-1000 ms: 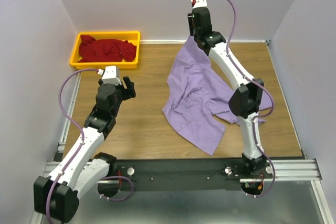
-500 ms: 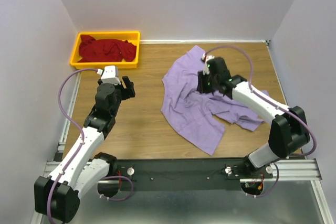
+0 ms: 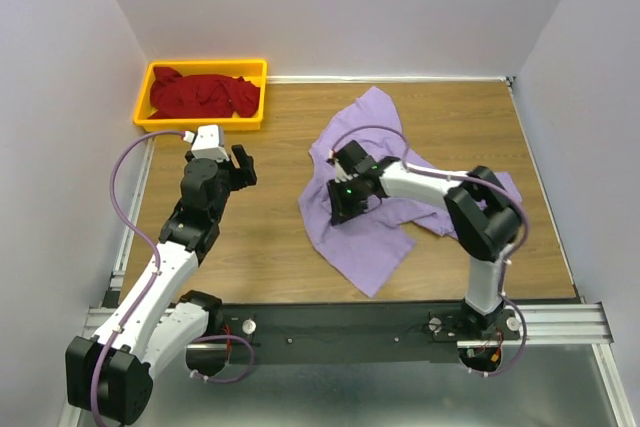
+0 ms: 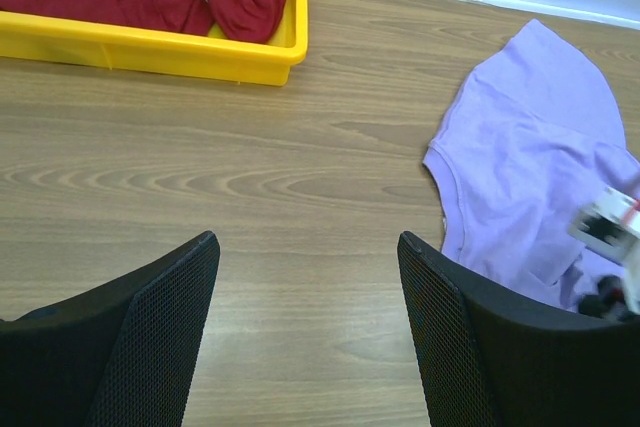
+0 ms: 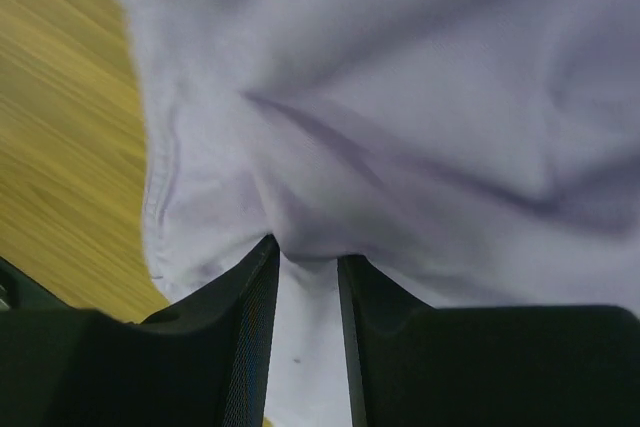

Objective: Fold and stack the t-shirts
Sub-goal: Flatten the tshirt out

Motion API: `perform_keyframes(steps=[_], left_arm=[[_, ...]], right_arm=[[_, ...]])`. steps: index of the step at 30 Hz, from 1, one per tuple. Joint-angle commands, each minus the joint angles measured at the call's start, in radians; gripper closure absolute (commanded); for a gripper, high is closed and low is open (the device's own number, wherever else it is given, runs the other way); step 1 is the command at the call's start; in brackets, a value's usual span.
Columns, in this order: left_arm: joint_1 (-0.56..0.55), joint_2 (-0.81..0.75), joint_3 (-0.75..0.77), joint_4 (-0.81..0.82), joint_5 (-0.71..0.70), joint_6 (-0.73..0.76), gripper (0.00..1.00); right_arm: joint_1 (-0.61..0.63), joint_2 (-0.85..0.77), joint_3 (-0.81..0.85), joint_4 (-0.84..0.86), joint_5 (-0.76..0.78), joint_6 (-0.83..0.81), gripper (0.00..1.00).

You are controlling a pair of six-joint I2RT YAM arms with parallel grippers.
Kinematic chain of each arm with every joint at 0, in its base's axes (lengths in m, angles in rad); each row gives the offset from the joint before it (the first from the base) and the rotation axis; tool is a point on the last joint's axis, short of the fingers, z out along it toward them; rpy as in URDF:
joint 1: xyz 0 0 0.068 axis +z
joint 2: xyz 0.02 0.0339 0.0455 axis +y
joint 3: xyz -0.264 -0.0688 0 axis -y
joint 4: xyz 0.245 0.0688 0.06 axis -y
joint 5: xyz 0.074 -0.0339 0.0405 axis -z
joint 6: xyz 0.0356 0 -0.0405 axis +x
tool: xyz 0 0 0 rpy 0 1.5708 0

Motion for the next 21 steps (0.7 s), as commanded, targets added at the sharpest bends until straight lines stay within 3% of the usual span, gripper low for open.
perform_keyframes(steps=[1, 6, 10, 14, 21], left_arm=[[0.008, -0.013, 0.025, -0.001, -0.009, -0.003, 0.21], [0.01, -0.012, 0.022, 0.0, -0.009, -0.002, 0.21], [0.01, -0.003, 0.02, 0.005, 0.01, 0.003, 0.21], [0.008, 0.017, 0.019, 0.019, 0.071, 0.013, 0.2], [0.002, 0.134, 0.057, -0.018, 0.255, 0.0, 0.21]], right_arm=[[0.067, 0.197, 0.179, 0.014, -0.035, 0.024, 0.63], [0.124, 0.383, 0.445, 0.011, -0.073, 0.04, 0.61], [0.128, 0.305, 0.512, 0.003, -0.011, 0.034, 0.56], [0.102, 0.097, 0.388, -0.015, 0.147, -0.014, 0.52], [-0.182, -0.296, 0.0, -0.031, 0.273, 0.015, 0.51]])
